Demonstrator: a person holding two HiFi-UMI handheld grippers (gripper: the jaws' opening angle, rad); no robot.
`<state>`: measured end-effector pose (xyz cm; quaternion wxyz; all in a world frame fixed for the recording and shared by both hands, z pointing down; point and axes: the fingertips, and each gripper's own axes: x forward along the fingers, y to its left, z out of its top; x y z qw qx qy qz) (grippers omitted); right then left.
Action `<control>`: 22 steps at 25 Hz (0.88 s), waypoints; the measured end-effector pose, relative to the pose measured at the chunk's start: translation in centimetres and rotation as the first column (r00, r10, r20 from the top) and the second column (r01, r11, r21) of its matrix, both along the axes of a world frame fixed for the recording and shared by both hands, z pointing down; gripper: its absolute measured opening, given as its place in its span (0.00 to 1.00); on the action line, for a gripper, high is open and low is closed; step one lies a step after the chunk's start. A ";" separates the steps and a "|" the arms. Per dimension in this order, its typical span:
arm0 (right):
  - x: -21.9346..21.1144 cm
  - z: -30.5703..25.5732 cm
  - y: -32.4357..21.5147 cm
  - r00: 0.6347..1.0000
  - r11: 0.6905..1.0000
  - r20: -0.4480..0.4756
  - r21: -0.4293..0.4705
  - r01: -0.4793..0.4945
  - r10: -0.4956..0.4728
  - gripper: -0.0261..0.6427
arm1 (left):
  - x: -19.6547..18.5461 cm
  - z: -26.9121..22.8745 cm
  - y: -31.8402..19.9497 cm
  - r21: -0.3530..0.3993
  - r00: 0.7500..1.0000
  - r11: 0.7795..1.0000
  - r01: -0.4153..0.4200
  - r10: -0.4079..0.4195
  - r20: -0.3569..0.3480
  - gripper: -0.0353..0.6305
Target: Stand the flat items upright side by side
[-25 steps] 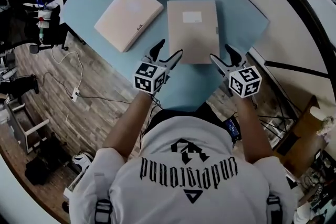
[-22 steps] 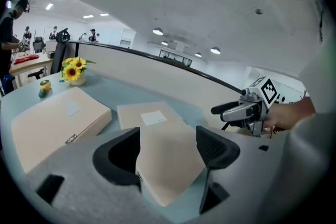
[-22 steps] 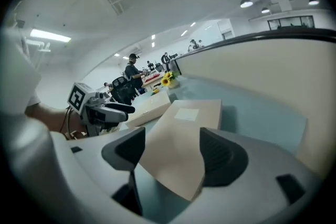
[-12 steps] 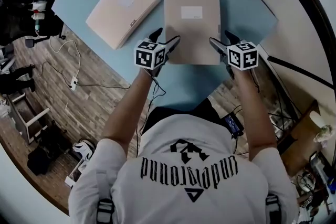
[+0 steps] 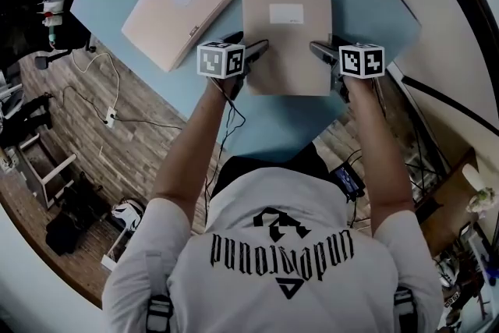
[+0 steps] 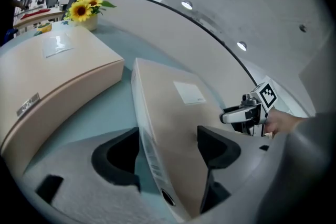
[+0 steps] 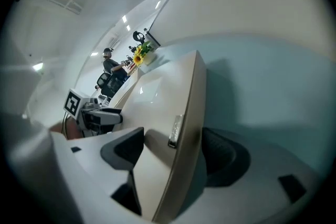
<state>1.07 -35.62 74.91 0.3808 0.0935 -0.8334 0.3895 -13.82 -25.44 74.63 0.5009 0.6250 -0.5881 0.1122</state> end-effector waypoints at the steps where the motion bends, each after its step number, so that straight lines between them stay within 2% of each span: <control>1: 0.0 0.2 0.1 1.000 1.000 -0.004 -0.014 0.002 -0.002 0.54 | 0.1 0.2 0.0 -0.006 1.000 1.000 0.001 -0.001 -0.013 0.59; 6: 0.1 0.6 0.3 1.000 0.999 -0.015 -0.036 0.019 -0.020 0.52 | 0.3 1.0 0.2 -0.017 0.997 1.000 0.016 -0.017 -0.071 0.57; 11: 0.2 0.7 0.3 1.000 0.999 -0.020 -0.025 0.023 -0.024 0.51 | 0.6 1.0 0.1 -0.014 0.998 1.000 0.002 -0.003 -0.070 0.56; 16: 0.2 0.0 0.3 1.000 1.000 -0.017 0.014 0.010 -0.010 0.50 | 0.5 0.4 -0.1 -0.031 1.000 0.999 -0.017 0.016 -0.025 0.54; 19: 0.6 -1.5 0.3 1.000 0.998 -0.004 0.058 0.000 0.000 0.49 | 1.1 -1.1 -0.9 0.003 0.998 0.998 -0.059 0.059 0.002 0.53; 22: 1.5 -3.9 -0.1 1.000 0.991 0.003 0.131 -0.018 0.017 0.49 | 1.8 -3.5 -2.0 0.042 0.990 0.991 -0.123 0.120 0.069 0.53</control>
